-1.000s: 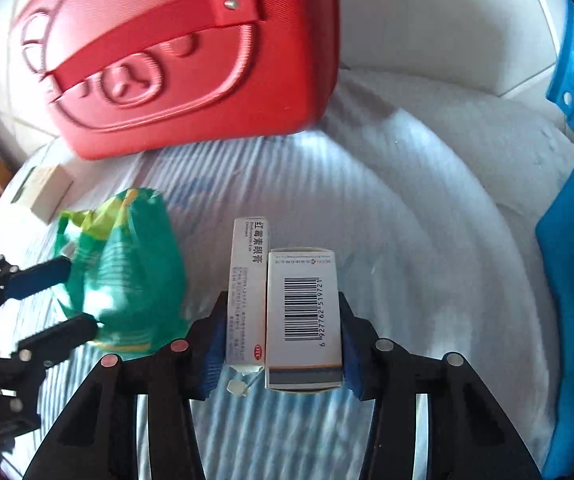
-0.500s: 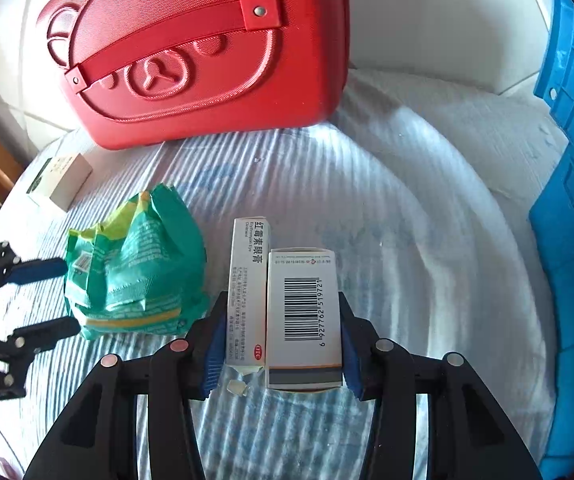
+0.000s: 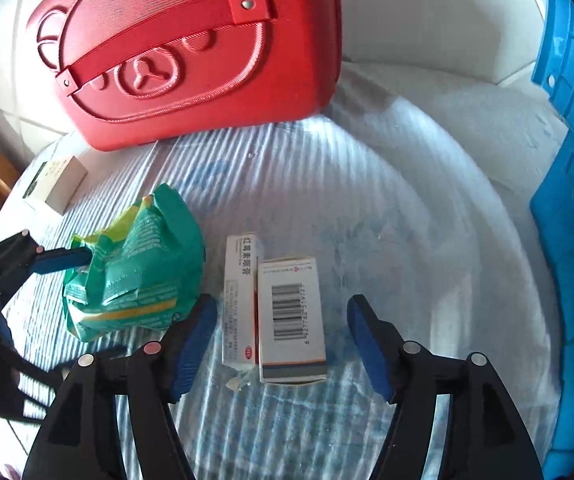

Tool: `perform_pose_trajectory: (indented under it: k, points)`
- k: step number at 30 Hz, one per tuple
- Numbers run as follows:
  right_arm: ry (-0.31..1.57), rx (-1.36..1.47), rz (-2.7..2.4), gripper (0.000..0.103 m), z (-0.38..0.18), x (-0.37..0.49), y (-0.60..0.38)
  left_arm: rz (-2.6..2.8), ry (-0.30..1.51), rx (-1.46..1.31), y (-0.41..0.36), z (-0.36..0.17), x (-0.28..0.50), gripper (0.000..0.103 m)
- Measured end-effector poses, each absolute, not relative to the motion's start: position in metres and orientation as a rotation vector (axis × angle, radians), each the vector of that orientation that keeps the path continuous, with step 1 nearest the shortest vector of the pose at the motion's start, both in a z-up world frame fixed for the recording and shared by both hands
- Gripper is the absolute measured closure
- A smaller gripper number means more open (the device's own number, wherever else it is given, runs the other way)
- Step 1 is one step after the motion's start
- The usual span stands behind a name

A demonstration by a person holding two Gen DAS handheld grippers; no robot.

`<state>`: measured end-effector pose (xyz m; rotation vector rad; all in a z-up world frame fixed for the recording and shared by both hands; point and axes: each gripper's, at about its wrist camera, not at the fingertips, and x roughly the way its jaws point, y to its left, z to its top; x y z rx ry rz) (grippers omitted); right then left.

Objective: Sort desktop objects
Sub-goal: 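Grasp the green wipes pack with left gripper while right gripper grasps two white medicine boxes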

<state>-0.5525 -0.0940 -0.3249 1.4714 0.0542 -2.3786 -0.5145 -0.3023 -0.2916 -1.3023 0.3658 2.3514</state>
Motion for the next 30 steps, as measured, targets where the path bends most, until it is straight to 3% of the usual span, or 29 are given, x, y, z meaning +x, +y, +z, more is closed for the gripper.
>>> perform_pose_trajectory:
  k: [2, 8, 9, 10, 11, 16, 30]
  points:
    - [0.045, 1.462, -2.383, 0.035, -0.324, -0.552, -0.094, 2.389, 0.334, -1.307, -0.315, -0.286, -0.507, 0.051]
    - [0.026, 1.466, -2.380, 0.035, -0.330, -0.550, -0.096, 2.448, 0.235, -1.338, -0.334, -0.285, -0.481, 0.053]
    - [0.031, 1.477, -2.371, 0.038, -0.332, -0.552, -0.098, 2.456, 0.210, -1.338, -0.335, -0.284, -0.478, 0.053]
    - [0.037, 1.480, -2.367, 0.053, -0.334, -0.553, -0.101, 2.458, 0.185, -1.340, -0.334, -0.283, -0.477, 0.053]
    - [0.040, 1.480, -2.364, 0.055, -0.335, -0.553, -0.104, 2.463, 0.167, -1.341, -0.334, -0.282, -0.475, 0.053]
    - [0.030, 1.452, -2.342, 0.056, -0.329, -0.538, -0.104, 2.460, 0.131, -1.344, -0.327, -0.279, -0.461, 0.053]
    - [0.089, 1.375, -2.287, 0.056, -0.287, -0.445, -0.095, 2.531, 0.089, -1.284, -0.307, -0.238, -0.391, 0.069]
